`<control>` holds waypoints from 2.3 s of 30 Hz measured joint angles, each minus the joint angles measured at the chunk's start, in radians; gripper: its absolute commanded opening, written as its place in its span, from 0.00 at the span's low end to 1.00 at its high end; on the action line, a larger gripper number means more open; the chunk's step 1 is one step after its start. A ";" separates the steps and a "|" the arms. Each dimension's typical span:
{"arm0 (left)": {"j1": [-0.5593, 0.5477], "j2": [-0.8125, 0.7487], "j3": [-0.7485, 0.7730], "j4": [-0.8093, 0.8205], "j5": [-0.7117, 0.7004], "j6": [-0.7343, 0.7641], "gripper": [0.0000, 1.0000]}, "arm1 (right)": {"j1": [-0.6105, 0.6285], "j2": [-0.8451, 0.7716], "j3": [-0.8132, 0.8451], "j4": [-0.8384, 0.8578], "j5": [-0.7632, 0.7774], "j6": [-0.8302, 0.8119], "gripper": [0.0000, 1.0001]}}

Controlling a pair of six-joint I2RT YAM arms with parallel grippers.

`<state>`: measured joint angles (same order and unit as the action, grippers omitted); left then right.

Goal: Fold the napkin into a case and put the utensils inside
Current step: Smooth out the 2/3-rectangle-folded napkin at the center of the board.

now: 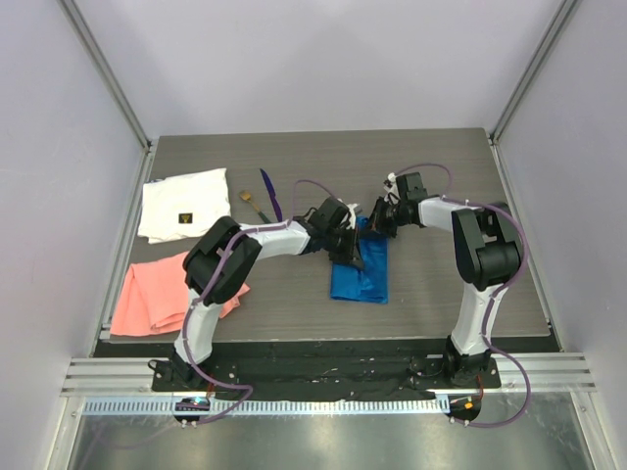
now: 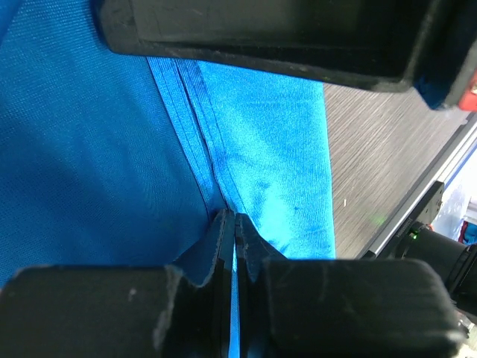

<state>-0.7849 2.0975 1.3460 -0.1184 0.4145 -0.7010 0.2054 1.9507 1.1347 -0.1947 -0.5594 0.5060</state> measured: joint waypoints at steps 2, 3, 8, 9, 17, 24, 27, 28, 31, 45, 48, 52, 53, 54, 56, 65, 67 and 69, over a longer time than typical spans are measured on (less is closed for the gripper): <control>0.000 -0.003 -0.004 0.005 0.003 0.002 0.11 | 0.000 -0.010 0.001 -0.012 0.000 0.001 0.06; 0.000 -0.004 -0.005 0.006 0.004 0.002 0.13 | 0.000 -0.018 0.001 -0.020 0.000 0.001 0.06; 0.000 -0.024 -0.010 -0.001 0.006 -0.002 0.18 | -0.002 -0.114 0.001 -0.067 0.005 -0.003 0.11; 0.000 -0.031 -0.010 -0.003 0.006 -0.002 0.18 | -0.003 -0.135 0.001 -0.074 0.008 -0.004 0.11; 0.013 -0.119 -0.005 -0.040 0.007 -0.008 0.13 | -0.020 -0.230 -0.027 -0.098 0.028 -0.026 0.09; 0.035 -0.124 -0.047 -0.008 0.014 -0.052 0.08 | -0.020 -0.202 -0.033 -0.111 0.016 -0.037 0.02; 0.037 -0.124 -0.104 0.004 0.017 -0.063 0.07 | -0.020 -0.165 -0.019 -0.081 -0.006 -0.026 0.01; 0.037 -0.124 -0.127 0.011 0.017 -0.069 0.06 | -0.020 -0.151 -0.015 -0.069 -0.015 -0.019 0.01; 0.037 -0.130 -0.190 0.022 0.014 -0.077 0.08 | -0.020 -0.096 0.000 -0.016 -0.042 0.007 0.01; 0.189 -0.272 -0.198 0.263 0.038 -0.204 0.05 | -0.020 -0.068 0.008 0.170 -0.119 0.127 0.02; 0.249 -0.192 -0.181 0.357 0.051 -0.262 0.05 | -0.019 -0.037 0.012 0.224 -0.142 0.156 0.01; 0.277 -0.097 -0.159 0.410 0.059 -0.312 0.04 | -0.019 -0.007 0.012 0.245 -0.158 0.177 0.01; 0.275 -0.082 -0.154 0.416 0.062 -0.318 0.04 | -0.018 -0.005 0.011 0.248 -0.161 0.179 0.01; 0.272 -0.071 -0.150 0.420 0.064 -0.322 0.04 | -0.018 -0.005 0.011 0.249 -0.164 0.182 0.01; 0.267 -0.056 -0.146 0.431 0.069 -0.329 0.04 | -0.018 -0.005 0.010 0.262 -0.169 0.183 0.01; 0.262 -0.022 -0.146 0.491 0.090 -0.348 0.04 | -0.018 0.001 -0.003 0.286 -0.169 0.183 0.01; 0.262 -0.012 -0.143 0.492 0.093 -0.347 0.04 | -0.018 0.001 -0.010 0.292 -0.170 0.183 0.01; 0.262 0.003 -0.134 0.493 0.095 -0.348 0.04 | -0.018 0.001 -0.016 0.293 -0.170 0.183 0.01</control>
<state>-0.5232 2.1010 1.2121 0.3748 0.5098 -1.0485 0.1875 1.9518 1.1191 0.0986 -0.7292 0.6888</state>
